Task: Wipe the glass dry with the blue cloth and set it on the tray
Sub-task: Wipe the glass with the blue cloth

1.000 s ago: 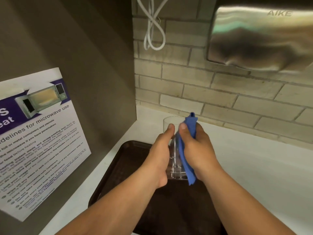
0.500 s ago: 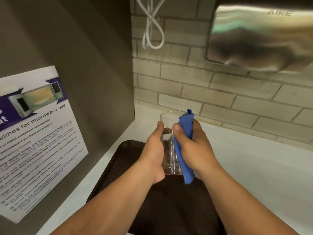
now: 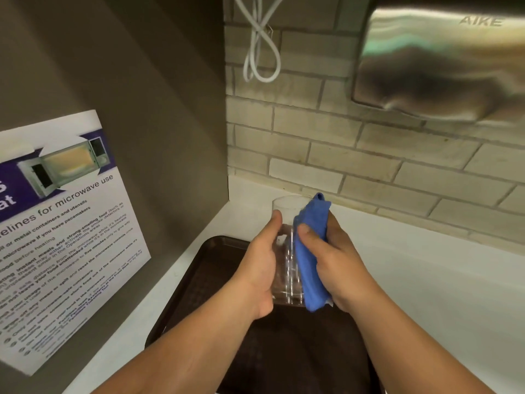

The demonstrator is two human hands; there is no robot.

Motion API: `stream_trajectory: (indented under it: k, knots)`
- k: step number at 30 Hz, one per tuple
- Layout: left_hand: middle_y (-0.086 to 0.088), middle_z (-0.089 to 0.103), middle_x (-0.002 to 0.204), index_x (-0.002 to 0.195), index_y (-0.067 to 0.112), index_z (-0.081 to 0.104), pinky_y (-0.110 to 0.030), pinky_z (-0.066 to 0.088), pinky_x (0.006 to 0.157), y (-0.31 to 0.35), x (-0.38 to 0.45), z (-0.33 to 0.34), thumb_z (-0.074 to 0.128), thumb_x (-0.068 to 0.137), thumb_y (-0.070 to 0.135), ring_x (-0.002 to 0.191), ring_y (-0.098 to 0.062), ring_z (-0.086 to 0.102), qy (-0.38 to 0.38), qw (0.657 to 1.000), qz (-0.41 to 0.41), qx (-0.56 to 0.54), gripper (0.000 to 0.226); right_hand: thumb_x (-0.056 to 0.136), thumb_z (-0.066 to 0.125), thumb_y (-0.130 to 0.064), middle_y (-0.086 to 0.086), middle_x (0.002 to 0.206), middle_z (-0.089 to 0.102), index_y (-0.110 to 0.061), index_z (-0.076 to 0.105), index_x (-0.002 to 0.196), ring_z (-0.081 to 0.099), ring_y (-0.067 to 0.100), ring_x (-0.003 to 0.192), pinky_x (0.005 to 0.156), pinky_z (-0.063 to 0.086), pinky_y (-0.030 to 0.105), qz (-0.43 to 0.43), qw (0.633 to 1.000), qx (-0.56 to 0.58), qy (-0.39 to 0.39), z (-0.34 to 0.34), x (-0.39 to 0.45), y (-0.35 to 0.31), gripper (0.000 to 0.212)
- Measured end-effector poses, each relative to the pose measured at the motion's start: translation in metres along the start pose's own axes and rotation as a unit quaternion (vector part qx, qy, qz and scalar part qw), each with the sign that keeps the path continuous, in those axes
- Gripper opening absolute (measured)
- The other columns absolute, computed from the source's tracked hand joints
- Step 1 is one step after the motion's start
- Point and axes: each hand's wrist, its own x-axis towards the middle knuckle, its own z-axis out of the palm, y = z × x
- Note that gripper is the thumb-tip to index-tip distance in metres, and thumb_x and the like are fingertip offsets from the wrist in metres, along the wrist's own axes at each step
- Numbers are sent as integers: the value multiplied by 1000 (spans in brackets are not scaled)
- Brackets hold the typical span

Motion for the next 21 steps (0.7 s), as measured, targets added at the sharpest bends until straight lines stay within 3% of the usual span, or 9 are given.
stream_trajectory:
  k: [3,5,7,10,12,14,16,19,21]
  knots:
    - [-17,84,110,106,16,86,-50,61,98,-1,-3,5,55,92,73,101,-35,81,10,1000,20,4,66,91,59,-49,-3,125,74,-32,50,146,72,18,112,103,53,45,9,996,68,54,1,6,0,57]
    - [-12,86,90,109,17,79,-42,65,74,8,-1,6,57,91,74,80,-30,83,39,998,44,0,64,92,59,-43,-2,122,76,-30,51,146,74,16,108,100,55,41,24,997,76,17,1,1,2,56]
    - [-6,83,74,114,19,71,-33,61,56,20,0,3,57,90,76,63,-23,80,74,995,71,-6,63,88,61,-45,-14,128,71,-37,41,151,69,3,113,101,51,29,19,997,-1,-68,5,-13,5,66]
    - [-6,84,90,121,28,71,-36,62,67,21,-2,3,54,91,77,81,-23,81,90,992,81,33,60,94,60,-48,-29,127,59,-46,24,154,59,-14,113,93,47,10,-12,990,-108,-90,17,-21,8,70]
    - [-11,84,108,126,29,72,-46,64,87,12,-6,7,53,94,75,99,-29,81,74,994,70,42,59,98,56,-45,-25,114,63,-41,32,150,65,-13,99,76,50,4,-46,993,-106,-6,21,-12,1,57]
    - [-15,82,117,130,23,73,-53,60,102,6,-11,13,54,96,71,107,-33,80,50,997,55,35,61,101,52,-44,-17,108,67,-32,45,142,69,-4,93,75,51,11,-51,992,-84,82,18,1,-13,44]
    - [-16,83,114,131,21,71,-54,62,99,8,-11,14,56,96,70,103,-34,81,38,998,54,22,62,103,48,-43,-7,104,73,-25,54,137,72,10,96,82,56,25,-21,994,-36,105,11,10,-20,39]
    - [-7,85,82,120,23,70,-36,66,62,20,-7,11,58,91,75,73,-24,83,64,996,66,1,62,102,51,-40,-12,103,76,-30,50,142,73,-1,93,75,55,15,5,999,-48,3,9,-3,-9,40]
    - [-6,84,93,124,25,68,-32,64,65,24,-6,9,55,90,79,82,-22,83,78,994,68,24,64,100,57,-39,-24,120,66,-42,34,150,64,-14,104,80,51,7,-3,994,-88,-62,14,-17,1,55]
